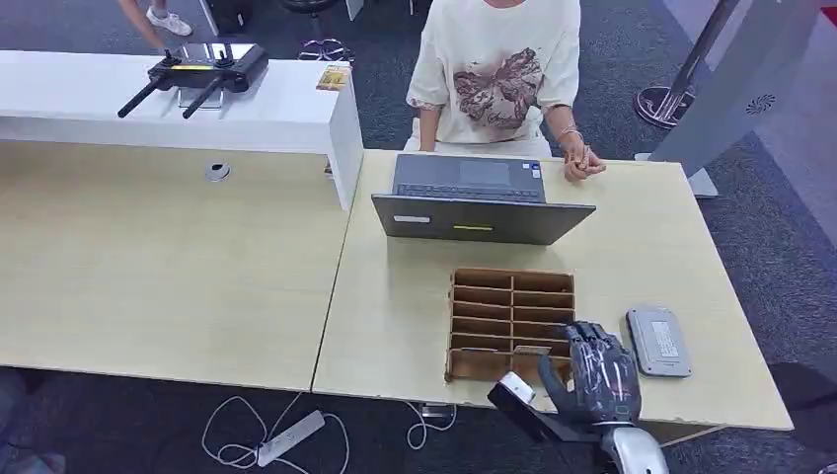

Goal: Pass the card to the sensor for recognition and then transmit it.

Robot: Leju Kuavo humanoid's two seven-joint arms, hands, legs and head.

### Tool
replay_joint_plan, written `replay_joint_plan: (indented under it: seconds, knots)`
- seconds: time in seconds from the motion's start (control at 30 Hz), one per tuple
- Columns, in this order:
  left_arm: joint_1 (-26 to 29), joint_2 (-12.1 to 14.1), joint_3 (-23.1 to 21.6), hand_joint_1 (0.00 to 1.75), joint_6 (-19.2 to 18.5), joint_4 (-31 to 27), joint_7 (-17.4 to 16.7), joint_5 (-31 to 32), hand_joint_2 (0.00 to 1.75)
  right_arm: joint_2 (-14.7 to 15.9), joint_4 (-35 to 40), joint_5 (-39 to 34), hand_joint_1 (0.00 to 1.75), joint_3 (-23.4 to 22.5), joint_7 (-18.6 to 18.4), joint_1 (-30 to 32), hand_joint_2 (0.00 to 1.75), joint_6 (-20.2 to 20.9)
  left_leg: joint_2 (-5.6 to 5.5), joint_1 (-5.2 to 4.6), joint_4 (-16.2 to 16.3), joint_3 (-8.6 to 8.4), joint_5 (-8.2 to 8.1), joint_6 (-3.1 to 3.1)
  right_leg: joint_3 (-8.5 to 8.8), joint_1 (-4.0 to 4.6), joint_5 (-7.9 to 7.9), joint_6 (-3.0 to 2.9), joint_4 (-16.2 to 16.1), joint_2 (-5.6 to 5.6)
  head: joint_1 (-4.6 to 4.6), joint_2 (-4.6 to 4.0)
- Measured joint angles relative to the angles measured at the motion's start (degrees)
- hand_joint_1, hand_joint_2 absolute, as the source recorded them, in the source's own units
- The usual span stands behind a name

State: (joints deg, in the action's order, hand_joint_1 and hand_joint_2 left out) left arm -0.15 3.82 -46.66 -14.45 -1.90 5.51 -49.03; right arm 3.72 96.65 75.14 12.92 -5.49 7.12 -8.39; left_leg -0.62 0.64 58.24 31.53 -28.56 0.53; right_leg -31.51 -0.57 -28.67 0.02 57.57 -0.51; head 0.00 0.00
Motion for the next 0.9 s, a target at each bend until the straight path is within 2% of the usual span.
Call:
replay_joint_plan:
  seconds: [0.03, 0.07, 0.27, 0.47, 0.9]
  knots:
    - [0.0, 0.0, 0.0, 0.00, 0.0, 0.0, 0.0, 0.0, 0.00, 0.0, -0.1, 0.0, 0.93, 0.1, 0.0, 0.0, 1.75, 0.0, 0.00, 0.00, 0.0, 0.00, 0.00, 0.00, 0.00, 0.00, 0.00, 0.00, 0.0, 0.00, 0.00, 0.00]
    - [0.0, 0.1, -0.1, 0.00, 0.0, 0.0, 0.0, -0.1, 0.00, 0.0, -0.2, 0.0, 0.87, 0.3, 0.0, 0.0, 1.75, 0.0, 0.00, 0.00, 0.0, 0.00, 0.00, 0.00, 0.00, 0.00, 0.00, 0.00, 0.0, 0.00, 0.00, 0.00]
    - [0.0, 0.0, -0.1, 0.00, 0.1, 0.0, 0.0, -1.1, 0.00, 0.0, -0.2, 0.0, 0.82, 0.4, 0.0, 0.1, 1.75, -0.2, 0.00, 0.00, 0.0, 0.00, 0.00, 0.00, 0.00, 0.00, 0.00, 0.00, 0.0, 0.00, 0.00, 0.00]
    - [0.0, -0.4, -0.1, 0.00, 0.1, 0.0, 0.0, -1.9, 0.00, 0.0, 0.0, 0.5, 0.89, 0.4, 0.1, 0.0, 1.75, -0.1, 0.00, 0.00, 0.0, 0.00, 0.00, 0.00, 0.00, 0.00, 0.00, 0.00, 0.0, 0.00, 0.00, 0.00]
    - [0.0, -0.9, -0.1, 0.00, 0.2, 0.0, 0.0, -2.3, 0.00, 0.0, 0.2, 0.8, 0.86, 0.3, 0.3, 0.0, 1.75, -0.2, 0.00, 0.00, 0.0, 0.00, 0.00, 0.00, 0.00, 0.00, 0.00, 0.00, 0.0, 0.00, 0.00, 0.00]
